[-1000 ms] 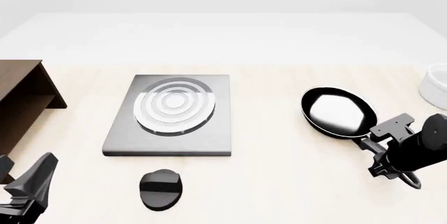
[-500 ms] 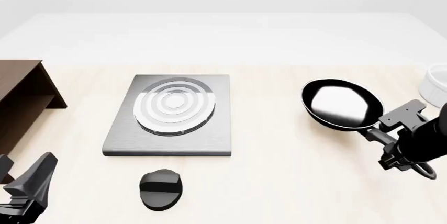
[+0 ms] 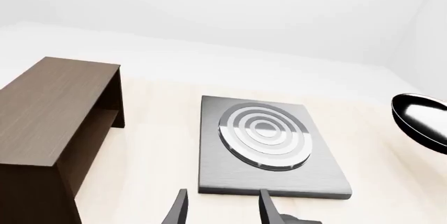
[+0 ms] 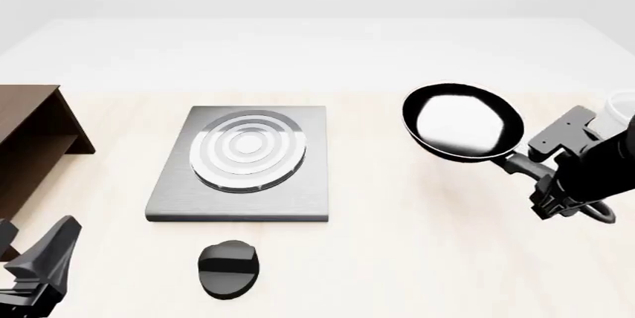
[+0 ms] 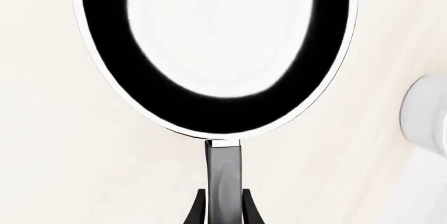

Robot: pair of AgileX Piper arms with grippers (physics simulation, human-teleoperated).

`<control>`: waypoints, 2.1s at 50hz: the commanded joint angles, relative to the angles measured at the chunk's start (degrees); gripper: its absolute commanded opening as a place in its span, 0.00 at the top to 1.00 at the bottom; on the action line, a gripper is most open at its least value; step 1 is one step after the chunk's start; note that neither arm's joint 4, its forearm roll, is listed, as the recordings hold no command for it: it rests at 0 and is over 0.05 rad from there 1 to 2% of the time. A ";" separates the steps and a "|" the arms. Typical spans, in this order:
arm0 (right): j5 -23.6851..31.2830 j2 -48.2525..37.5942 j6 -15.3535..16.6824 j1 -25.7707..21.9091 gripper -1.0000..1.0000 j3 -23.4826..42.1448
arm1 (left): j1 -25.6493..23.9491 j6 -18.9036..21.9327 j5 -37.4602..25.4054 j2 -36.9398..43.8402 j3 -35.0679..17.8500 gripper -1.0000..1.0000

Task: Turn on the stove and put the frying pan on it.

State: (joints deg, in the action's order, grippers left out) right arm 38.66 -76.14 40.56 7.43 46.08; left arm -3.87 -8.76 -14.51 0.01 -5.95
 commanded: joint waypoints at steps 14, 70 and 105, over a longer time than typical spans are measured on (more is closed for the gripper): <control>1.51 -4.83 -2.03 -11.42 1.00 9.75 | -0.13 0.56 0.09 0.00 -0.16 0.00; 4.79 -28.72 -8.05 -34.80 1.00 38.56 | 0.16 0.03 -0.23 0.00 0.06 0.00; 4.66 -36.42 -7.58 -39.08 1.00 43.40 | 0.16 -0.17 -0.19 0.00 0.12 0.00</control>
State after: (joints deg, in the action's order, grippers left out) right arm 43.99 -111.87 33.68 -31.00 88.13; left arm -3.73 -8.86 -14.72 0.00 -5.85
